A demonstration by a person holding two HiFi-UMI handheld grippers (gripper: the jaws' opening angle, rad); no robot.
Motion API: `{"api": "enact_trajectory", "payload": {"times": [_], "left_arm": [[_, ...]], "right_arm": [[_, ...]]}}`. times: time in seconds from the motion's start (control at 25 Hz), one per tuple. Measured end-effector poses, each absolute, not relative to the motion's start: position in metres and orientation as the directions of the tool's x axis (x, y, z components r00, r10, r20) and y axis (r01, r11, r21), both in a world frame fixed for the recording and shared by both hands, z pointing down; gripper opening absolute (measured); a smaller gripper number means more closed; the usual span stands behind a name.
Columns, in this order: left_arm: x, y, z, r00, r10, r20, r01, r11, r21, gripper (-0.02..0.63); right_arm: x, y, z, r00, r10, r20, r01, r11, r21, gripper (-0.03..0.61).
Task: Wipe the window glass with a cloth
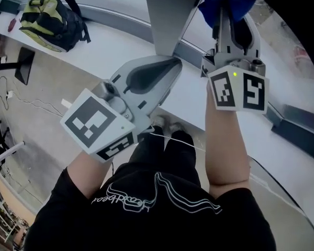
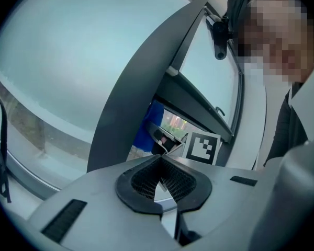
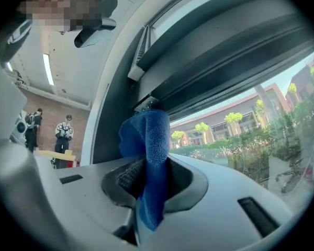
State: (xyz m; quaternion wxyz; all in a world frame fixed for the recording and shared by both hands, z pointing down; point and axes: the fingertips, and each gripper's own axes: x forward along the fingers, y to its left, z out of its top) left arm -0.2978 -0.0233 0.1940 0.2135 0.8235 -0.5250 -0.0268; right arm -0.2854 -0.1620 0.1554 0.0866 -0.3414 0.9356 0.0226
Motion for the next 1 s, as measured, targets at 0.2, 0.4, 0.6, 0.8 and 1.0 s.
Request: {"api": "enact_trajectory", "payload": {"times": [0.2, 0.4, 0.6, 0.8, 1.0], "left_arm": [[-0.305, -0.035, 0.202, 0.452, -0.879, 0.150, -0.837, -0.360, 0.413, 0.006], [-0.300, -0.047, 0.208, 0.450, -0.883, 0.133, -0.831, -0.359, 0.425, 0.006], [-0.293, -0.049, 0.211, 0.463, -0.878, 0.121, -0.826, -0.378, 0.419, 0.006], [-0.302, -0.049, 0.230, 0.459, -0.880, 0.121, -0.813, -0.361, 0.457, 0.006], [-0.277, -0.049, 0.246, 0.462, -0.878, 0.124, -0.796, -0.349, 0.494, 0.006]], "right_arm": [[-0.288, -0.174, 0.154, -0.700, -0.688, -0.192, -0.703, 0.711, 0.015, 0.063], [-0.277, -0.179, 0.158, -0.669, -0.718, -0.191, -0.738, 0.673, 0.054, 0.063], [-0.260, -0.177, 0.162, -0.662, -0.721, -0.204, -0.746, 0.660, 0.089, 0.063], [-0.246, -0.180, 0.169, -0.643, -0.739, -0.201, -0.765, 0.636, 0.106, 0.063], [-0.197, -0.182, 0.164, -0.600, -0.765, -0.234, -0.799, 0.590, 0.117, 0.063]]}}
